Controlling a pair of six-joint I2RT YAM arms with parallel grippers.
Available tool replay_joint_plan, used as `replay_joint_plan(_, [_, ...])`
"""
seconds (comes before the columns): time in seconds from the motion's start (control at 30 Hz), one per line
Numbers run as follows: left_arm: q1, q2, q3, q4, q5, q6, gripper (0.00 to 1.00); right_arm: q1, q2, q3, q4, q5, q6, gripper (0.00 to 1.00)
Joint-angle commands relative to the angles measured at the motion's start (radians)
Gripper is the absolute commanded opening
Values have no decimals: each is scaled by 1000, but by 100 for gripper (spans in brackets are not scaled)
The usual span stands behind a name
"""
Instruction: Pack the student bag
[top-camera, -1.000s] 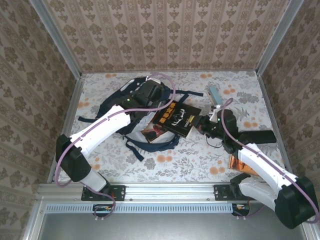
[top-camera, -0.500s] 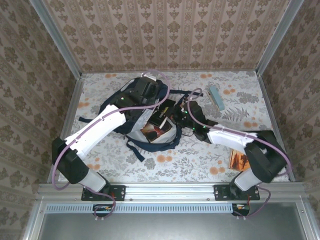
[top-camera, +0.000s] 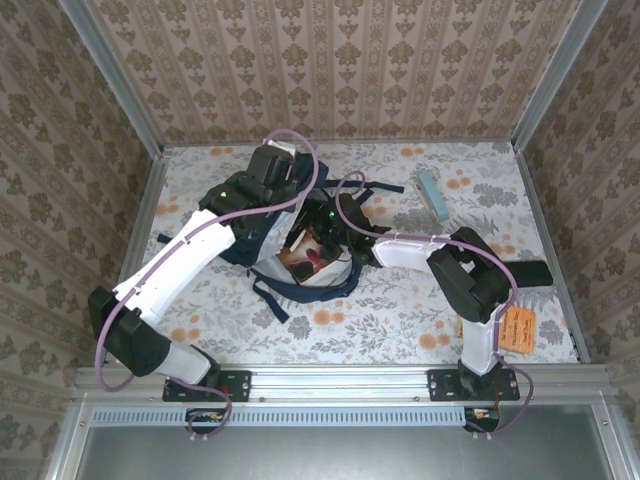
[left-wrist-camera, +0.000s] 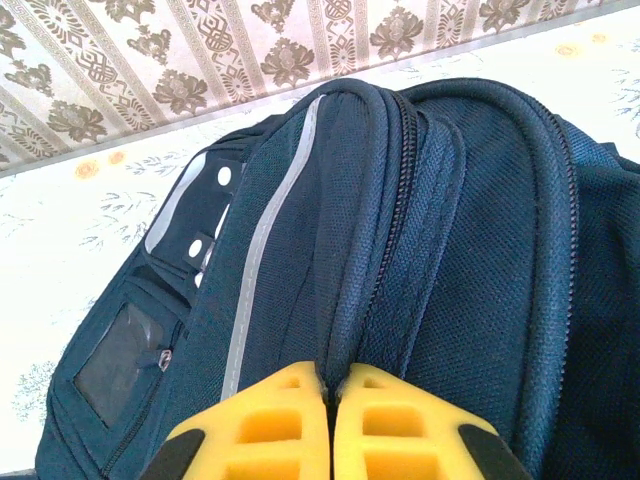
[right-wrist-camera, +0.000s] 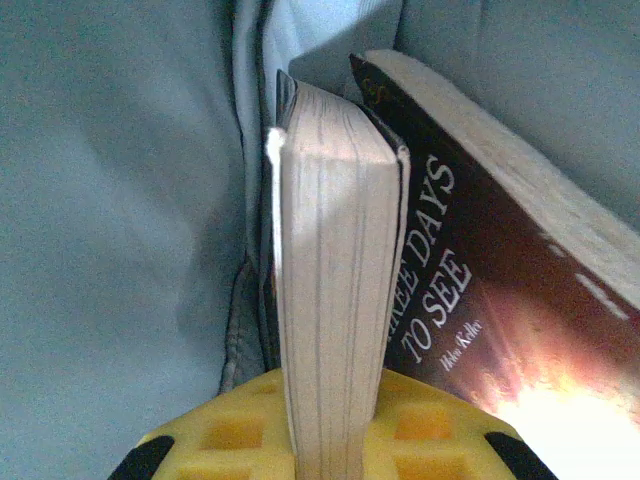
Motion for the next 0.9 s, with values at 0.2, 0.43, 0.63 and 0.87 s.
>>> replay_joint_plan(0.2, [19, -74, 19, 98, 9, -48, 6, -15, -101, -59, -123, -133, -48, 59])
replay_joint_plan(0.43, [34, -81, -6, 96, 38, -65, 7, -54, -414, -189, -411, -25, -202, 75])
replay_joint_plan(0.63, [36, -79, -36, 104, 103, -56, 7, -112, -612, -212, -801, 240, -378, 79])
replay_joint_plan(0.87, [25, -71, -138, 75, 286, -27, 7, -370, -759, -312, -1049, 404, -484, 82])
